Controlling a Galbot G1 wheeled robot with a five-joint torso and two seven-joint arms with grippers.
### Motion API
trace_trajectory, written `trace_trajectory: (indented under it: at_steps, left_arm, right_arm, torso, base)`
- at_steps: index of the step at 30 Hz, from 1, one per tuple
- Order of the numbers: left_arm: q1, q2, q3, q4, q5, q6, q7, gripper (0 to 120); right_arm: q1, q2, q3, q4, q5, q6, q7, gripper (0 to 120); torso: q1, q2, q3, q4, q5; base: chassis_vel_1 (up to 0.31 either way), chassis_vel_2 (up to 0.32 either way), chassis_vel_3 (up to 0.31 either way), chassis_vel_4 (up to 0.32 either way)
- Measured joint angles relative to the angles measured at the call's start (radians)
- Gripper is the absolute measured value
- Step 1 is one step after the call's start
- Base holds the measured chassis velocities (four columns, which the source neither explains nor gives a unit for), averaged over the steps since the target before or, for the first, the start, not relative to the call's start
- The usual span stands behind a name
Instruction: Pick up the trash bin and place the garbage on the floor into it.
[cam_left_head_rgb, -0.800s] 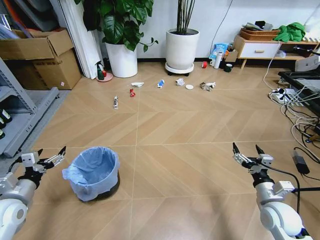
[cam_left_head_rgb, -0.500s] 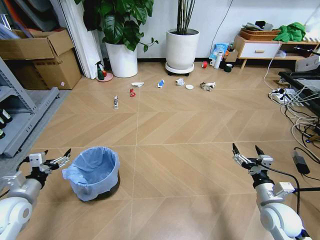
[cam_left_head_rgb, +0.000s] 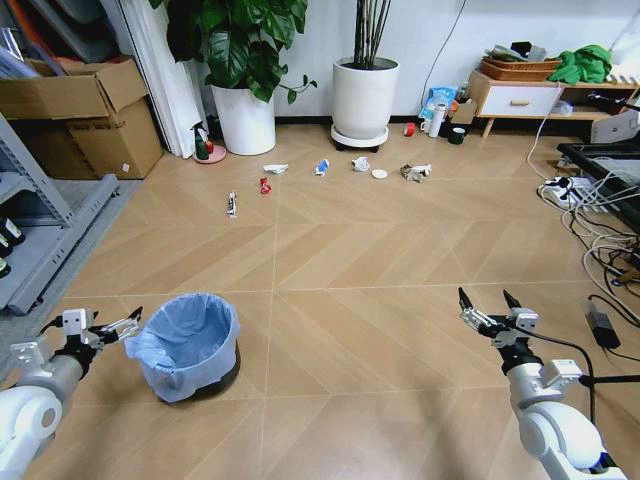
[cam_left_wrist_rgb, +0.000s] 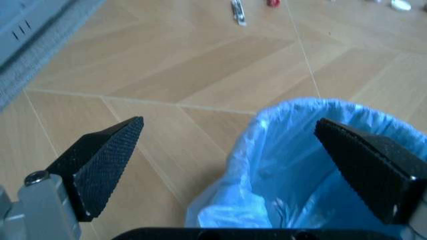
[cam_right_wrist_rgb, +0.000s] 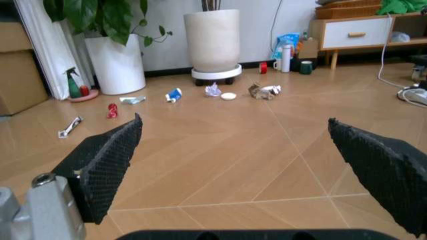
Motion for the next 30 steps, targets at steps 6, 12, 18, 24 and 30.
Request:
trace_trajectory:
  at_steps: [6, 12, 18, 24, 30]
  left_arm:
    - [-0.030, 0.008, 0.052, 0.033, 0.010, 0.049, 0.005, 100]
    - [-0.083, 0.006, 0.137, 0.091, 0.027, 0.057, 0.008, 100]
    - [-0.146, -0.004, 0.203, 0.158, 0.064, 0.042, 0.018, 98]
    - [-0.173, -0.008, 0.224, 0.183, 0.067, 0.039, 0.030, 82]
    - [-0.179, -0.008, 0.228, 0.192, 0.065, 0.035, 0.046, 57]
  right_arm:
    - [-0.004, -0.001, -0.005, -0.002, 0.000, -0.001, 0.000, 100]
    - [-0.014, 0.006, 0.006, -0.002, 0.000, -0.001, 0.000, 100]
    - [-0.024, 0.014, 0.012, 0.008, 0.000, -0.003, 0.002, 100]
    - [-0.035, 0.015, 0.024, 0.016, 0.000, -0.004, 0.004, 100]
    - [-0.040, 0.015, 0.030, 0.018, 0.001, -0.004, 0.004, 100]
  torso:
    - [0.000, 0.000, 0.000, 0.0000, -0.0002]
    - [0.000, 0.000, 0.000, -0.0001, -0.0001]
    - [0.000, 0.000, 0.000, -0.0001, 0.0001]
    - [0.000, 0.000, 0.000, -0.0001, 0.0000]
    - [0.000, 0.000, 0.000, 0.0000, 0.0000]
  base:
    - [0.000, 0.000, 0.000, 0.000]
    - [0.000, 0.000, 0.000, 0.000]
    - [0.000, 0.000, 0.000, 0.000]
    - [0.000, 0.000, 0.000, 0.000]
    - [0.000, 0.000, 0.000, 0.000]
